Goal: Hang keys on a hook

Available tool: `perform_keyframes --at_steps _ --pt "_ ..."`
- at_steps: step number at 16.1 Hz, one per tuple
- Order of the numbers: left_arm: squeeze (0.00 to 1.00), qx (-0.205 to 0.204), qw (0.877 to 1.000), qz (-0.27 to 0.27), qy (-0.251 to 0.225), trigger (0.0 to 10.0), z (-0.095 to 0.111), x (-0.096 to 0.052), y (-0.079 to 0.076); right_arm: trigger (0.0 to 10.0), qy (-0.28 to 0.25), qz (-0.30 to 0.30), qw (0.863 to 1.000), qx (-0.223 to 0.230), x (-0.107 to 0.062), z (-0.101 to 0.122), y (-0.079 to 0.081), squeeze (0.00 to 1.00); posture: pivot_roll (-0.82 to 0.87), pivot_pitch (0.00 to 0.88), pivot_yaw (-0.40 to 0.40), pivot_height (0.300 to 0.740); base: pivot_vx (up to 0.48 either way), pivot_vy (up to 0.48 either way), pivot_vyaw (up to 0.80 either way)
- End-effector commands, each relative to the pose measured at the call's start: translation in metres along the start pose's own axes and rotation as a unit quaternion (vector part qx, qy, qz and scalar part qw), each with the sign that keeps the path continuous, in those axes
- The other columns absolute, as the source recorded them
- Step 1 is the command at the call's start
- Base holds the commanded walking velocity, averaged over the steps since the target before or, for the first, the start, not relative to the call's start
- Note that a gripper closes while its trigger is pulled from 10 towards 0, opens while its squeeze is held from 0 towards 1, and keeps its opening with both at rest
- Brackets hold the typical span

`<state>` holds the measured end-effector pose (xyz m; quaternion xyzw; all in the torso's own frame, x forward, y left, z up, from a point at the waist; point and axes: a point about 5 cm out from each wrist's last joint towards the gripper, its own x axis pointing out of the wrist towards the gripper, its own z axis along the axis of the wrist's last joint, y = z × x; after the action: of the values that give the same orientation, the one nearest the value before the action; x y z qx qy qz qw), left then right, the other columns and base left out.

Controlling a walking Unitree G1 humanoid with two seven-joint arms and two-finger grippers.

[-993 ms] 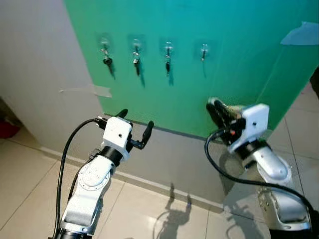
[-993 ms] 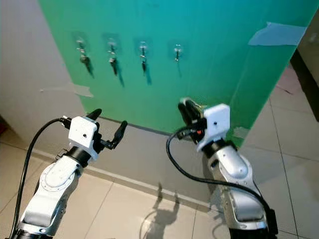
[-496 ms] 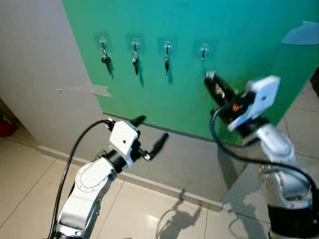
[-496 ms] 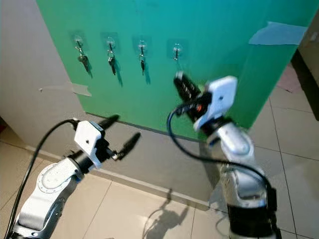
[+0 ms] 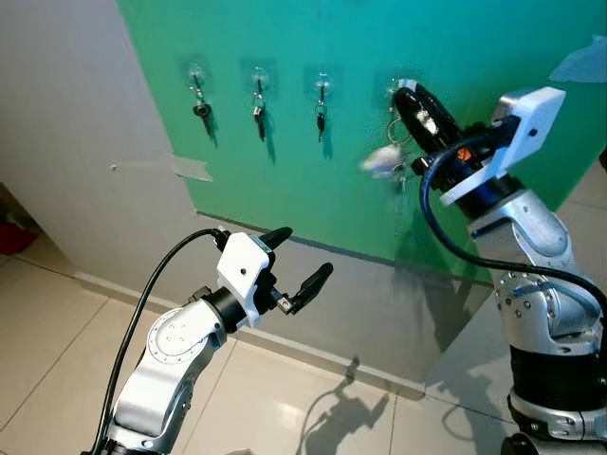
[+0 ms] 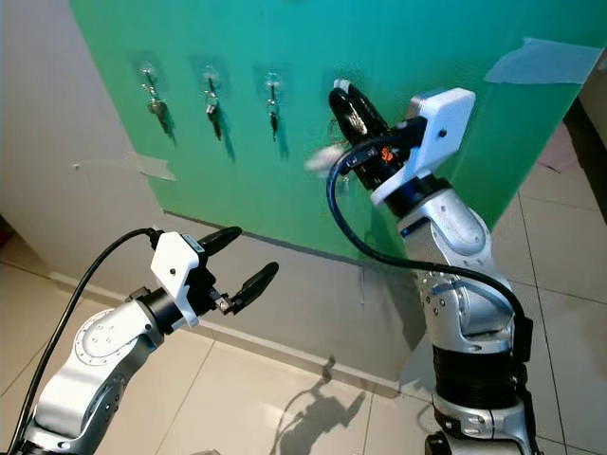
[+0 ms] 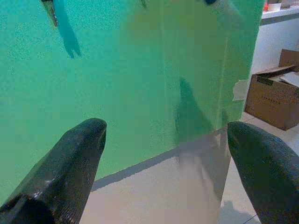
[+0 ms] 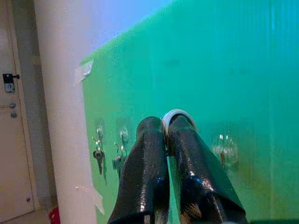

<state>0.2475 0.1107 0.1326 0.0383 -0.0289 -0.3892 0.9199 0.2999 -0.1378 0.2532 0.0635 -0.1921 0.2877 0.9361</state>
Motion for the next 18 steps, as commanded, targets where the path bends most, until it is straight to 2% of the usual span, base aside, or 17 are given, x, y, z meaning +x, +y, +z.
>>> perform_keyframes --at_steps 1,6,14,18 --pt "0.0 0.007 1.0 -0.002 -0.004 10.0 0.005 0.001 0.003 10.0 -0.011 0.014 1.0 0.005 0.006 0.007 0.001 0.0 -0.05 0.0 0.041 0.74 0.0 0.0 0.0" --pt "0.0 0.009 1.0 0.011 -0.012 10.0 0.008 0.007 0.006 10.0 -0.018 0.015 1.0 0.016 0.013 0.007 0.001 0.0 -0.04 0.0 0.031 0.74 0.0 0.0 0.0" --pt "0.0 0.012 1.0 0.0 -0.008 10.0 0.008 0.011 0.007 10.0 -0.029 0.005 0.999 0.027 0.039 -0.002 0.0 0.0 -0.04 0.0 0.036 0.74 0.0 0.0 0.0" --pt "0.0 0.015 1.0 -0.001 -0.007 10.0 0.009 0.012 0.008 10.0 -0.022 -0.008 0.999 0.029 0.042 -0.012 -0.004 0.0 -0.03 0.0 0.04 0.74 0.0 0.0 0.0"
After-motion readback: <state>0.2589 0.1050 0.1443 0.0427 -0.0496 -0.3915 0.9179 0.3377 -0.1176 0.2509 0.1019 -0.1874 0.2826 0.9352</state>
